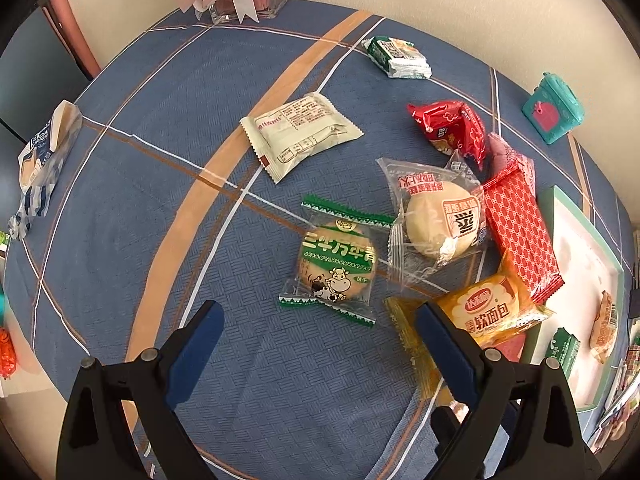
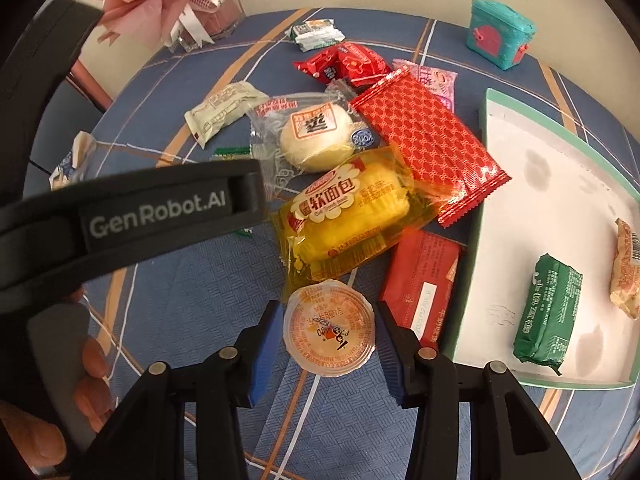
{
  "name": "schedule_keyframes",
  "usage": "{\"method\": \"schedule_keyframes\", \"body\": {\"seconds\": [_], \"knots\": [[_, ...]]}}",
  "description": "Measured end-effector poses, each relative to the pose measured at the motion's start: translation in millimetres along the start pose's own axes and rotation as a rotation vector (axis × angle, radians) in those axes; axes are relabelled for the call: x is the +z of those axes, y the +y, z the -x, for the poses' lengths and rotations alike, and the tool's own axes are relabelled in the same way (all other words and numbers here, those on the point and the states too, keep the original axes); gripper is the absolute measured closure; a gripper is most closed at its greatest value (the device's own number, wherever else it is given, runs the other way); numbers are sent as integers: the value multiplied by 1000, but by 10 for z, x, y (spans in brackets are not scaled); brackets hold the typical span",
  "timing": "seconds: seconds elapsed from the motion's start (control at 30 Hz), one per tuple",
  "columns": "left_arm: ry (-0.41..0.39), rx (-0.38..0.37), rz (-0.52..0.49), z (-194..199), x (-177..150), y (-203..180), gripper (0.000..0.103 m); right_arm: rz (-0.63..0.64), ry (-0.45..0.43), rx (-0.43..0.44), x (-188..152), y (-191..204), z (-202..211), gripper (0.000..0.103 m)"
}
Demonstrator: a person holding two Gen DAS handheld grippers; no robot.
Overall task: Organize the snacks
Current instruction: 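Carry the jelly cup toward the white tray with the right tool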
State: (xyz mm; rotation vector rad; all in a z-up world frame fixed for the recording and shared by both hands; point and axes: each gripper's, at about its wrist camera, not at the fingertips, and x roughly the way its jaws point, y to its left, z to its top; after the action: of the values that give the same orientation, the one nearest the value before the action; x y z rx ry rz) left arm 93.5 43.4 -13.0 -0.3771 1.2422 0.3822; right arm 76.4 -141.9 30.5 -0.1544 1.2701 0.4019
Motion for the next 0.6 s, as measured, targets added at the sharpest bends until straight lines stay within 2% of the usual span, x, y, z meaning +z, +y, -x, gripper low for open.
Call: {"method": "schedule_keyframes", "body": {"seconds": [0.27, 0.5, 0.6], "knots": [[-14, -35, -35, 32, 61, -144, 6, -68, -62, 35, 6, -247, 321, 55], [-10, -78, -96, 117, 2, -370, 6, -175, -89, 4, -2, -669, 477, 55], [-8, -126, -114, 129, -20, -524, 6, -227, -101, -8, -16, -861, 523, 55]]}}
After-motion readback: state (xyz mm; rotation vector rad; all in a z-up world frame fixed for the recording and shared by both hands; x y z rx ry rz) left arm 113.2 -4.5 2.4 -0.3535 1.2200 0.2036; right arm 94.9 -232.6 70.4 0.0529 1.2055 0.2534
